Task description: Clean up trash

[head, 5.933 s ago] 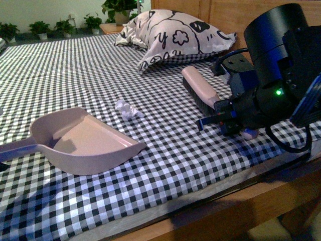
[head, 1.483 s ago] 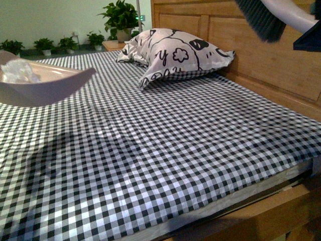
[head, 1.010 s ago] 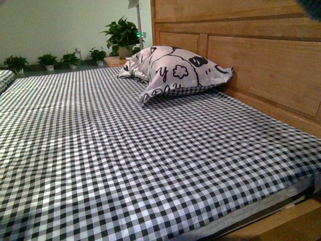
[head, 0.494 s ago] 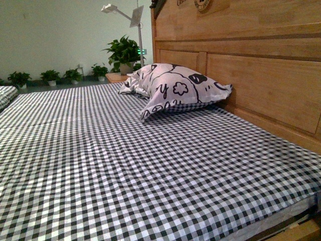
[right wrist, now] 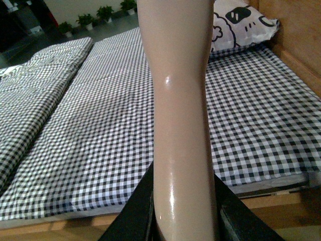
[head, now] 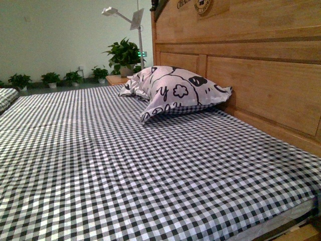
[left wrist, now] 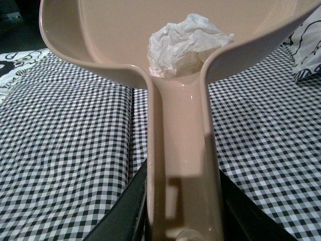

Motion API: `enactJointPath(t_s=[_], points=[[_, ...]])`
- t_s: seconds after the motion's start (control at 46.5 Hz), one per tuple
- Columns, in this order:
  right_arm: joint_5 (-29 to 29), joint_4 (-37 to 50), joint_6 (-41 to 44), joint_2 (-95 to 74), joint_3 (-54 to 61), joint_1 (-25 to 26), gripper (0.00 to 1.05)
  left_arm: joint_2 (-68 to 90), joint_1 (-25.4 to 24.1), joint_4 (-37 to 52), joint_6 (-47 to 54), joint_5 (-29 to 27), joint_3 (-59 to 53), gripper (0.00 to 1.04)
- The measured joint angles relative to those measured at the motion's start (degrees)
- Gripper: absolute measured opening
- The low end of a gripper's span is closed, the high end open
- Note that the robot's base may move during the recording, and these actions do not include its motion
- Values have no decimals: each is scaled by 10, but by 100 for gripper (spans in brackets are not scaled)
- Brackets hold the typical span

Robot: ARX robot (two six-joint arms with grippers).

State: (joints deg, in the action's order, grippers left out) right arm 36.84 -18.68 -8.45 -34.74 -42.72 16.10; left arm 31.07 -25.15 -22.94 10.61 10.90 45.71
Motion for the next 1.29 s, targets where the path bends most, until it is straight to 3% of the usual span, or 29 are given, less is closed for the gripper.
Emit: enactJointPath(t_s=[0.279, 1.29], points=[[5, -7, 1, 5, 0, 3, 20, -7, -11, -7, -3, 30, 0, 28], [5, -9, 1, 5, 0, 3, 20, -7, -12, -7, -9, 30, 0, 28]])
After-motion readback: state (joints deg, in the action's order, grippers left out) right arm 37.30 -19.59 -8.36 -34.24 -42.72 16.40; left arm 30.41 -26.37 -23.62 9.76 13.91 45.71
